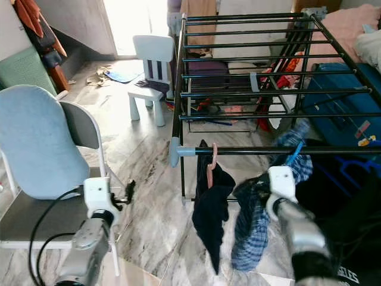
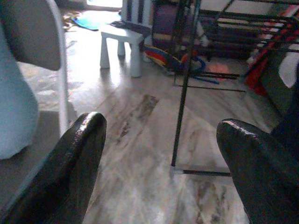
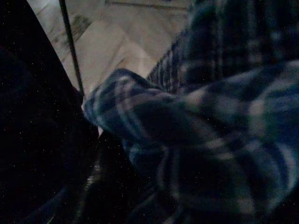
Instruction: Hang hanger
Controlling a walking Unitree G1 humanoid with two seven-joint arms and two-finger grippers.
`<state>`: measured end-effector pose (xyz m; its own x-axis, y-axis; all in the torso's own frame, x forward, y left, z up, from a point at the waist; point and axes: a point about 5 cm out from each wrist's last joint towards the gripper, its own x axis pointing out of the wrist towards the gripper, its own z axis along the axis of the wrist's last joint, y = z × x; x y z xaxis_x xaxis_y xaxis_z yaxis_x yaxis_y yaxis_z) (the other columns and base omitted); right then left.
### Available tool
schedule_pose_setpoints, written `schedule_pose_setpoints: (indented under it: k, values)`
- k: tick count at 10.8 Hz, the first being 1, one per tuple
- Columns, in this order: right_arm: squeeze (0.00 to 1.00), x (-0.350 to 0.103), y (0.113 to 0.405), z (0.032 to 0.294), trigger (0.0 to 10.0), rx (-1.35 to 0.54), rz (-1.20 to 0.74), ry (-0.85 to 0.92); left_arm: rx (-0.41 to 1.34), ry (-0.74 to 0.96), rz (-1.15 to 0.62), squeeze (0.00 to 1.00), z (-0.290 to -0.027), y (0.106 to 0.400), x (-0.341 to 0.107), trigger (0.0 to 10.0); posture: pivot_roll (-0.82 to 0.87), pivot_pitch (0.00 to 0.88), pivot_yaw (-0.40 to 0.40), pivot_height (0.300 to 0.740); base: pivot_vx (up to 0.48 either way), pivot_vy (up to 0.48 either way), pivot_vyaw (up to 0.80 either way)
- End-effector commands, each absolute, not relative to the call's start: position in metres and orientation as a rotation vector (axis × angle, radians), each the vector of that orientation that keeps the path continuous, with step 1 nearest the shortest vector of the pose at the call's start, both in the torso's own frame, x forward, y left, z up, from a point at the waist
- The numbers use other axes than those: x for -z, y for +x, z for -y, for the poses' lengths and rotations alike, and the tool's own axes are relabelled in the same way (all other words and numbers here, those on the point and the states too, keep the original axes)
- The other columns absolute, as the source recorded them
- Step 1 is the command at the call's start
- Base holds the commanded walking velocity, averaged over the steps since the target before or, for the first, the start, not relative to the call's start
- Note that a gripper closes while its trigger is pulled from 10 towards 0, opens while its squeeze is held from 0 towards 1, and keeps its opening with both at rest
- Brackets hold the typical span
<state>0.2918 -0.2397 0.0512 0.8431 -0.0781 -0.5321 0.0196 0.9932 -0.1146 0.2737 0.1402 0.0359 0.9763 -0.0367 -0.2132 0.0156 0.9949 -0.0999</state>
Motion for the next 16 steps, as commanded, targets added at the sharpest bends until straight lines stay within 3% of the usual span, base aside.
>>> schedule_pose_setpoints:
  k: [1, 7, 12, 16]
  values:
    - [1.0, -0.058, 0.292, 0.23, 10.0, 0.059, -0.508, -0.14, 0.025, -0.089, -0.199, 0.0, -0.138, 0.277, -0.042, 10.0, -0.14, 0.0, 0.054, 0.74, 0.0, 0.0, 0.0]
    - [1.0, -0.072, 0.266, 0.229, 10.0, 0.291, -0.345, -0.17, 0.032, -0.086, -0.19, 0.0, -0.132, 0.277, -0.046, 10.0, -0.15, 0.0, 0.059, 0.74, 0.0, 0.0, 0.0]
    - [1.0, -0.079, 0.265, 0.225, 10.0, 0.298, -0.306, -0.163, 0.04, -0.08, -0.197, 0.0, -0.132, 0.277, -0.046, 10.0, -0.15, 0.0, 0.06, 0.74, 0.0, 0.0, 0.0]
    - [1.0, -0.084, 0.27, 0.222, 10.0, 0.288, -0.277, -0.172, 0.035, -0.078, -0.204, 0.0, -0.132, 0.276, -0.044, 10.0, -0.14, 0.0, 0.05, 0.74, -0.314, 0.0, 0.0]
